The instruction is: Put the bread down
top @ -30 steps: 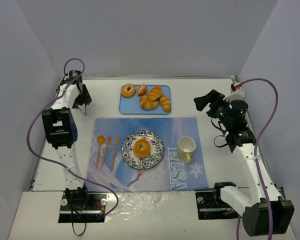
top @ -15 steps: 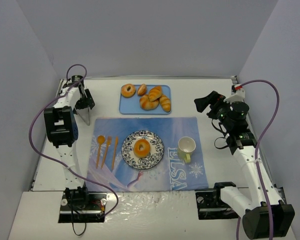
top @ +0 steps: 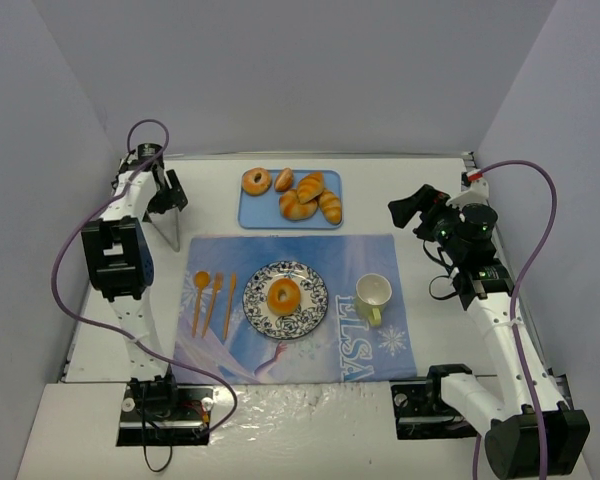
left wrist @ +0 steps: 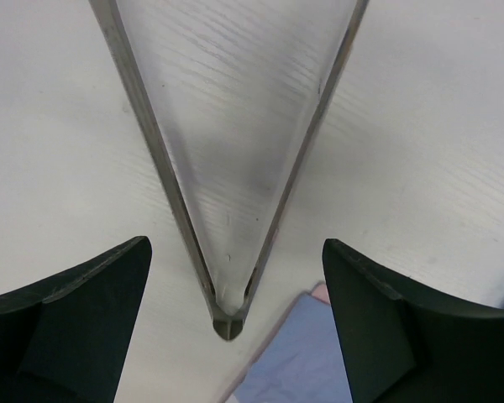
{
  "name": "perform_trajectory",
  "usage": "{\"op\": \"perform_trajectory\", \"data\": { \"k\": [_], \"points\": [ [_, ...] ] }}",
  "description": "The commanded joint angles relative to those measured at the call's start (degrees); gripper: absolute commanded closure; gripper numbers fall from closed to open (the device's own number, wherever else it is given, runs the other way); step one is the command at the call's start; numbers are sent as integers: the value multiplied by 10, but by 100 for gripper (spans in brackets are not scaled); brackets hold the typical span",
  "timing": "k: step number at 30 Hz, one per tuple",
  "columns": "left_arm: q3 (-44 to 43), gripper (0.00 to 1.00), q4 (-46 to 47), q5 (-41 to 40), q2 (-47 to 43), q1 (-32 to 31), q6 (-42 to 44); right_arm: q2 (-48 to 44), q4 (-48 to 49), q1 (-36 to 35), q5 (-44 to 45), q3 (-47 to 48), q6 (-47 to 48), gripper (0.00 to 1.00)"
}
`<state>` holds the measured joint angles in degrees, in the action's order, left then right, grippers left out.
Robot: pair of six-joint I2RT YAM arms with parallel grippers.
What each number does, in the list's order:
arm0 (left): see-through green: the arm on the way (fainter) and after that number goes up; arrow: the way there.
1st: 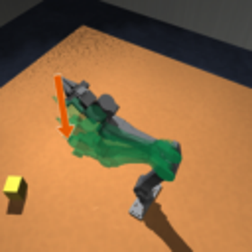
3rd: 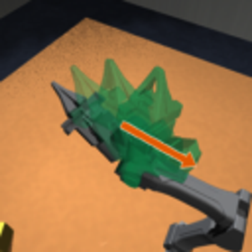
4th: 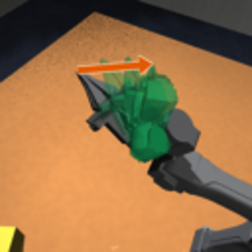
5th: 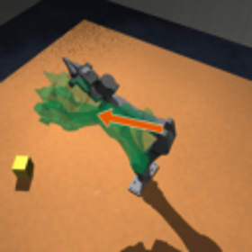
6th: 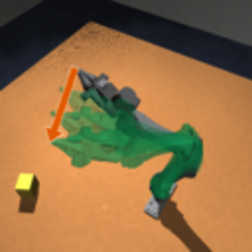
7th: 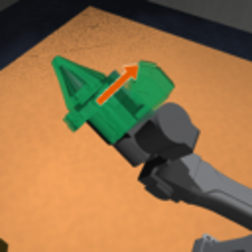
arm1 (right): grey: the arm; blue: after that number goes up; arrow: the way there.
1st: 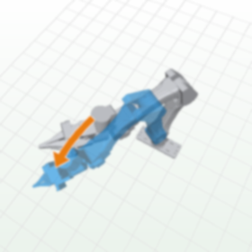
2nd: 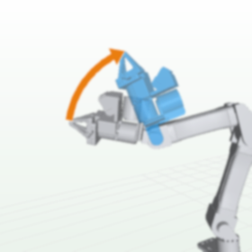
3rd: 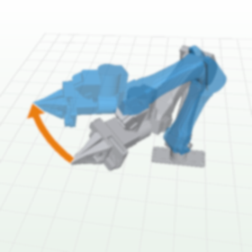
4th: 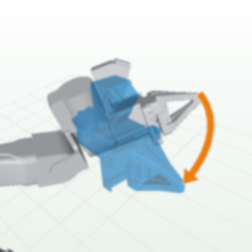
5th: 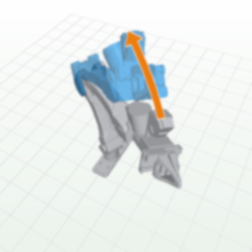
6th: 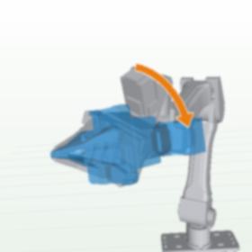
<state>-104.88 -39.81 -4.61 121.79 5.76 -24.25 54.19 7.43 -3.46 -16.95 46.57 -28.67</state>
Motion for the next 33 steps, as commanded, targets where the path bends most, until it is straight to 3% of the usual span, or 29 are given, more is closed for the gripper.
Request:
{"op": "perform_trajectory", "data": {
  "k": [1,4,11,16,24,33],
  "points": [
    [-51,20,-12,9,-136,-7,-3,-9,21,-2,-3,38,13,0],
    [-61,20,-27,12,-187,-26,5,-9,14,-2,0,46,16,0],
    [-78,17,-68,5,-315,-151,49,-10,8,-3,-1,60,16,0],
    [-4,16,-72,-6,-401,-232,84,-16,1,-3,-4,69,14,0],
    [156,14,44,47,-550,-257,107,-30,-9,-3,-2,83,17,0],
    [247,14,102,91,-593,-261,110,-38,-15,-4,2,92,23,0]
  ]
}}
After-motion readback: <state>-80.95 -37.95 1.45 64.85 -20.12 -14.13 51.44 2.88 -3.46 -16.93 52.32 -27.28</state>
